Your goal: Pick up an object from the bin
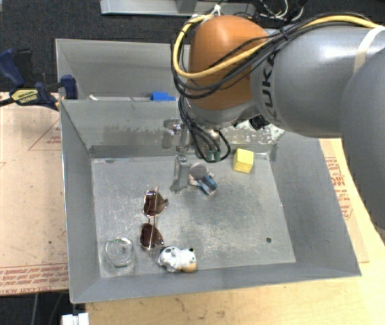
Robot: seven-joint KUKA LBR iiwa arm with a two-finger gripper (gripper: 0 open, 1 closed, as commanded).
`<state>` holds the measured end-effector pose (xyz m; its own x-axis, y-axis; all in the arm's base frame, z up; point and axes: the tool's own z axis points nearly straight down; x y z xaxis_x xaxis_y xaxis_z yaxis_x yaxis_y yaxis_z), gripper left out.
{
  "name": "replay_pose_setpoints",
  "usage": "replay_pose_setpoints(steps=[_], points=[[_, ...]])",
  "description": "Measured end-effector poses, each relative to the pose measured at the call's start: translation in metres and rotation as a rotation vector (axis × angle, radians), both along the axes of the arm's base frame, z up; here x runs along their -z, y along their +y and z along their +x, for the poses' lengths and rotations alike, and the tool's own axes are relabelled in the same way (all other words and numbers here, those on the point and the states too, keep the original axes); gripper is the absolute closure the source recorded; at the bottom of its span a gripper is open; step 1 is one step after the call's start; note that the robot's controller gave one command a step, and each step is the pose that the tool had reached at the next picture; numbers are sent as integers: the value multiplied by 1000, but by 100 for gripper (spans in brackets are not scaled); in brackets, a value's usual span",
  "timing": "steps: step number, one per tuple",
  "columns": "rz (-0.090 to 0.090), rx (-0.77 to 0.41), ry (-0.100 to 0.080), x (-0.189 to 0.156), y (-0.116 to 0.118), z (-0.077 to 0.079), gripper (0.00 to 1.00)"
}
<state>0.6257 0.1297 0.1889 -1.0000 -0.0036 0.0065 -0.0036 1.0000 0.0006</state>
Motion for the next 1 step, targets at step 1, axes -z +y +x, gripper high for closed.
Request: replay_pose_setpoints(steps=[1], points=[[1,2,-8,-5,0,1,0]])
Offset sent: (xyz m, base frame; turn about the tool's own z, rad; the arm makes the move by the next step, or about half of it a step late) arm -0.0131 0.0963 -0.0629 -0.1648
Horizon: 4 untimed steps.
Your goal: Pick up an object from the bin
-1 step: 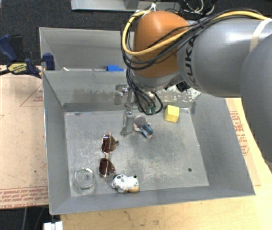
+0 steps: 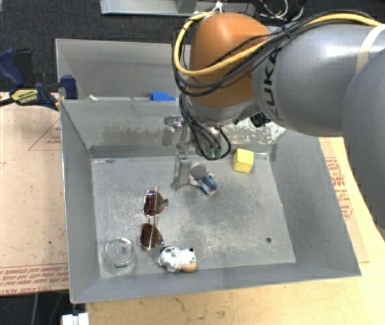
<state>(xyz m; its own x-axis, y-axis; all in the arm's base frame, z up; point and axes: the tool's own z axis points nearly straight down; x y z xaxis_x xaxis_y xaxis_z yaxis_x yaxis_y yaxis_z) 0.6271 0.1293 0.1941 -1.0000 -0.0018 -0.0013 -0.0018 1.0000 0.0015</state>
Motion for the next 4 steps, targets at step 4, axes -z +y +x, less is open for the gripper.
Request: replay_pose_setpoints(steps=[4], points=[[2,-281,-1,64,108,2,0]])
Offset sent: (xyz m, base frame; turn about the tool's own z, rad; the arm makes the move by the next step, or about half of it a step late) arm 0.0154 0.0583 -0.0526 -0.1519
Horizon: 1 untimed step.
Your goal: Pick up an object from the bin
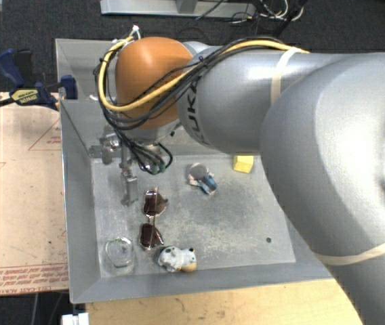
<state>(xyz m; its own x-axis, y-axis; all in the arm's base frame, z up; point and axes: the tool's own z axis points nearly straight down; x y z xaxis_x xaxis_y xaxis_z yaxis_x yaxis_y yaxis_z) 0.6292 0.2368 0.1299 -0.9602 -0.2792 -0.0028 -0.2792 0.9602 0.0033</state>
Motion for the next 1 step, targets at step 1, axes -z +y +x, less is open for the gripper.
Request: replay_pose_setpoints(steps=[1], points=[[0,-99,-6,27,-32,5,0]])
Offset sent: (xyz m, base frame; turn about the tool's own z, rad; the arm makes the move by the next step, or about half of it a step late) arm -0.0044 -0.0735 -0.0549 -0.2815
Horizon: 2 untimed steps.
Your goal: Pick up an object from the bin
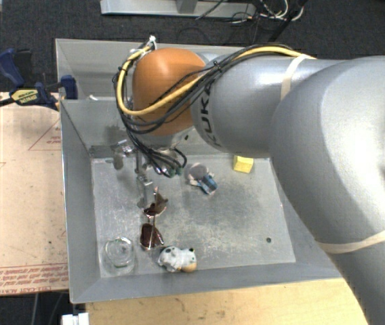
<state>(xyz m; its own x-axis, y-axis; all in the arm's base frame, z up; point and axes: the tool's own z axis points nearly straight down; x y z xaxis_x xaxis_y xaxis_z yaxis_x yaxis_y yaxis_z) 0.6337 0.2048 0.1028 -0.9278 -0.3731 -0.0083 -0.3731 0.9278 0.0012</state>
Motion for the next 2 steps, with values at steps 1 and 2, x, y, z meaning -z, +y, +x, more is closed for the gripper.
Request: replay_pose_setpoints(steps=[1,2], points=[[-4,-167,7,24,-33,-7,0],[-5,-183,16,-8,-55,-21,0]])
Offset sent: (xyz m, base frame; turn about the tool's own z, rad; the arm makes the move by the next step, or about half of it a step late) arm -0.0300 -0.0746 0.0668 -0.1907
